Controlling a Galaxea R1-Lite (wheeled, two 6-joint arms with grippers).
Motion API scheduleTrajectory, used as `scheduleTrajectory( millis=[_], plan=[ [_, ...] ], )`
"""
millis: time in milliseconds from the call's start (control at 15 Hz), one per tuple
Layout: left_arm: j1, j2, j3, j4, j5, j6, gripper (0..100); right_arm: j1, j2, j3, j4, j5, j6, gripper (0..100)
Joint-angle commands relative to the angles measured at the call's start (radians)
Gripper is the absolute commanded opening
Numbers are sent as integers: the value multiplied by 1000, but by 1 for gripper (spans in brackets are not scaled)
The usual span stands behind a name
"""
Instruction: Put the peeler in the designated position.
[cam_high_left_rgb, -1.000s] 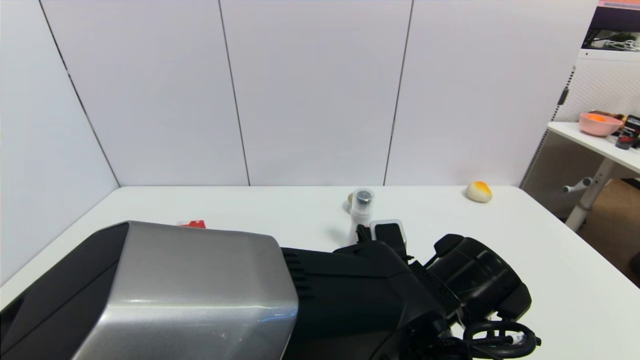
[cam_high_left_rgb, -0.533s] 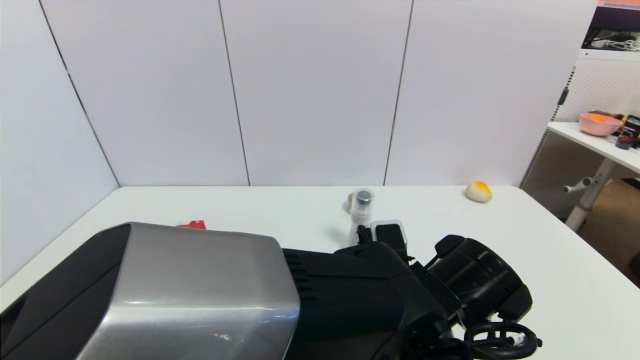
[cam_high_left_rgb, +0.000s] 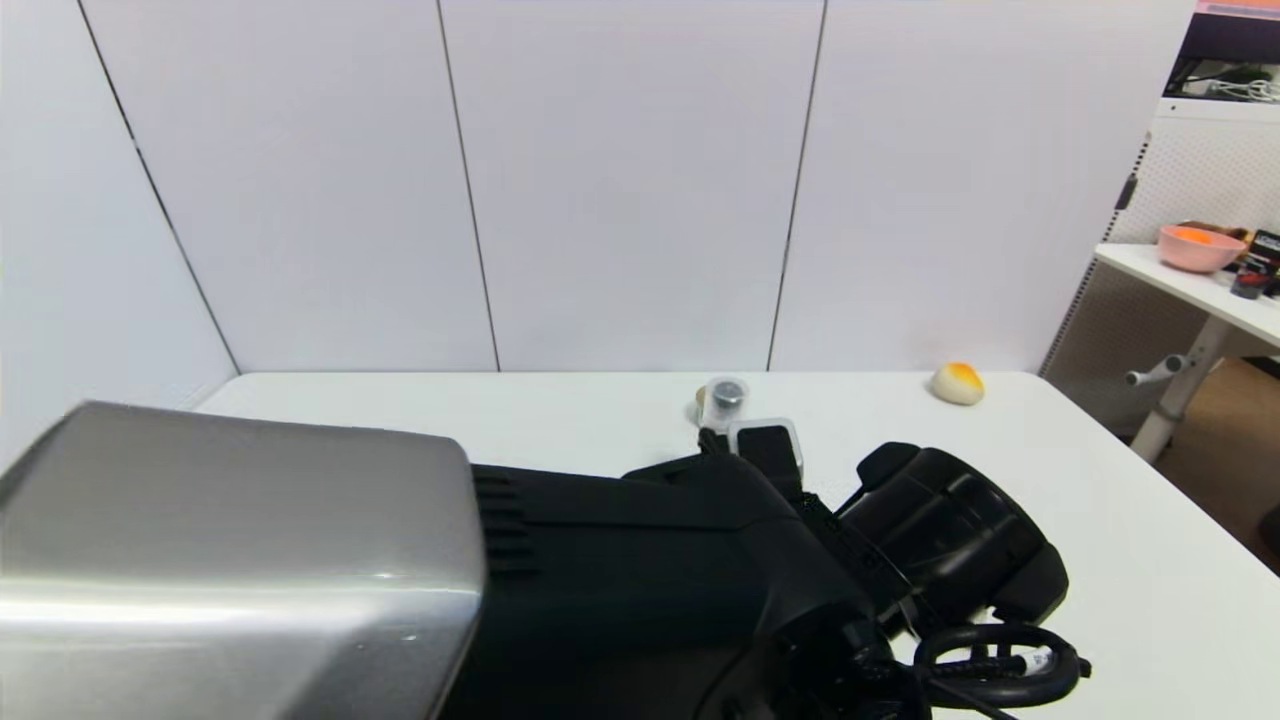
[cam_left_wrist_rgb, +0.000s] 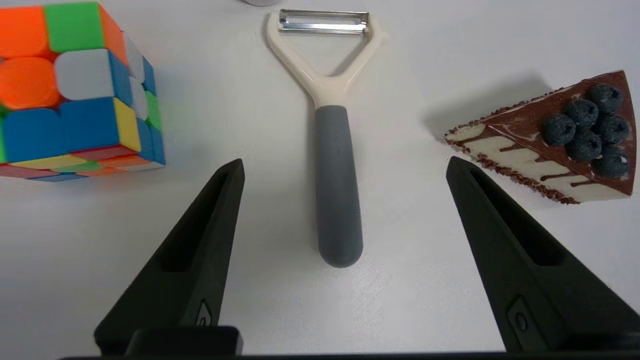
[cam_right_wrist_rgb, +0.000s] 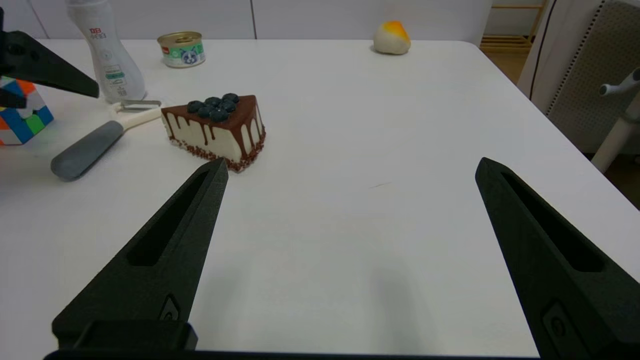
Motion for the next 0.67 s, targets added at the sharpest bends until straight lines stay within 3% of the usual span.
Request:
scheduleTrajectory(
  millis=[67, 667],
  plan=[
    [32, -116, 41, 71, 8, 38, 100, 0, 1, 2, 0, 1, 0, 100],
    [238, -261, 136, 64, 16, 282, 100, 0, 1, 2, 0, 1, 0, 100]
  ],
)
